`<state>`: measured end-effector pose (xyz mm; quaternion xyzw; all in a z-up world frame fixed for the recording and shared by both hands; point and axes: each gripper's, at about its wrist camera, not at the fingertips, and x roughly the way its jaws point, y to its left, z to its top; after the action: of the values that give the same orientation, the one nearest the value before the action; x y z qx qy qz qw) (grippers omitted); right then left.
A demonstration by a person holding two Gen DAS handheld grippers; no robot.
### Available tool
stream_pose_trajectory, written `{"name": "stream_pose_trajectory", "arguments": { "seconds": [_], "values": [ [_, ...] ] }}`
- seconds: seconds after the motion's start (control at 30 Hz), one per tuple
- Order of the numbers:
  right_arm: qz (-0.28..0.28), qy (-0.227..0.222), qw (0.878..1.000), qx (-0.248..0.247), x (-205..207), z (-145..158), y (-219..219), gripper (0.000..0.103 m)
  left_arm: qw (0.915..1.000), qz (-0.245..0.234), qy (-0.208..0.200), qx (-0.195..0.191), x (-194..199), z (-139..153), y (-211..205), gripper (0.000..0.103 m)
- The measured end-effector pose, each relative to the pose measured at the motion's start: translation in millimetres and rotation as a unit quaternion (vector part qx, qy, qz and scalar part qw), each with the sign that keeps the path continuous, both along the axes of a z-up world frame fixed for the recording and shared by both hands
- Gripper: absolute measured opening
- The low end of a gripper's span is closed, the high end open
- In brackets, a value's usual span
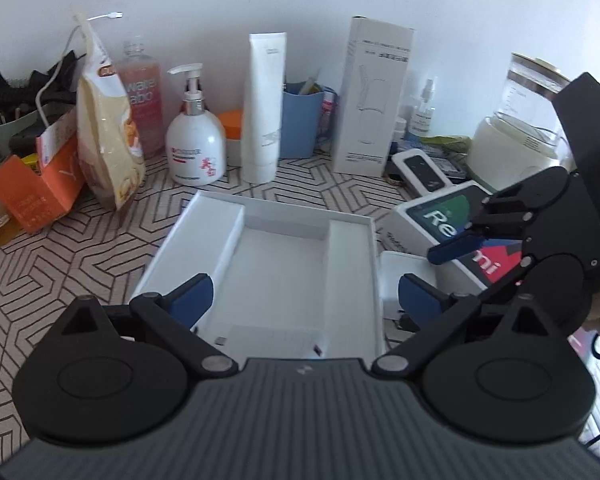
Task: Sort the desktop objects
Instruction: 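Move the right gripper to the white square charger beside the tray, then close the right gripper on the white charger and lift it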
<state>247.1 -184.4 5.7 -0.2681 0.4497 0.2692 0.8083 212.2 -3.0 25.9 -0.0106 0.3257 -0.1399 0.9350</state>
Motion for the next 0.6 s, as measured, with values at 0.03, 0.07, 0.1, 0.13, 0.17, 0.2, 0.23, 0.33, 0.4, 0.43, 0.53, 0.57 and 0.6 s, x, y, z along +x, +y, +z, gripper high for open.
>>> {"name": "stream_pose_trajectory", "arguments": {
  "seconds": [0.03,0.07,0.1,0.13,0.17,0.2,0.23,0.33,0.4,0.43,0.53,0.57,0.6],
  "values": [
    [0.004,-0.001,1.000,-0.010,3.5,-1.6,2.1,0.069,1.0000,0.006,0.003,0.007,2.1,-1.7,0.8,0.101],
    [0.008,-0.001,1.000,-0.018,7.0,-3.1,4.1,0.069,0.9999,0.006,0.007,0.010,4.0,-3.2,1.3,0.101],
    [0.010,0.002,1.000,-0.024,10.3,-4.7,6.2,0.069,0.9999,0.006,0.011,0.007,5.7,-4.7,2.9,0.101],
    [0.013,0.006,0.999,-0.031,13.6,-6.7,8.4,0.069,0.9999,0.005,0.015,0.001,6.9,-5.6,4.1,0.101],
    [0.016,0.008,0.999,-0.038,15.9,-9.5,10.7,0.069,0.9998,0.004,0.019,-0.004,7.9,-6.5,5.2,0.101],
    [0.024,0.006,0.999,-0.044,15.9,-11.9,12.7,0.069,0.9998,0.002,0.021,-0.005,8.4,-7.2,5.2,0.101],
    [0.031,0.004,0.998,-0.051,15.9,-14.2,14.6,0.071,0.9997,0.000,0.023,-0.007,8.8,-7.8,5.2,0.101],
    [0.024,0.012,0.999,-0.039,20.1,-15.3,12.2,0.073,0.9997,0.005,0.021,-0.012,8.9,-8.3,6.2,0.101],
    [0.013,0.014,1.000,-0.023,20.7,-16.0,7.1,0.075,0.9994,0.014,0.021,-0.025,7.8,-7.0,9.4,0.101],
    [0.007,0.015,1.000,-0.013,20.5,-16.7,4.1,0.075,0.9992,0.016,0.021,-0.031,7.1,-6.1,10.9,0.101],
    [-0.014,0.017,1.000,0.017,19.7,-18.7,-2.7,0.075,0.9991,0.010,0.014,-0.039,3.4,-1.9,12.0,0.101],
    [-0.025,0.014,0.999,0.023,18.8,-19.2,-3.4,0.074,0.9992,0.009,0.012,-0.038,2.4,-1.1,11.2,0.101],
    [-0.042,0.010,0.999,0.026,17.2,-19.5,-2.4,0.071,0.9993,0.008,0.011,-0.036,1.6,-0.6,10.3,0.101]
  ]
}}
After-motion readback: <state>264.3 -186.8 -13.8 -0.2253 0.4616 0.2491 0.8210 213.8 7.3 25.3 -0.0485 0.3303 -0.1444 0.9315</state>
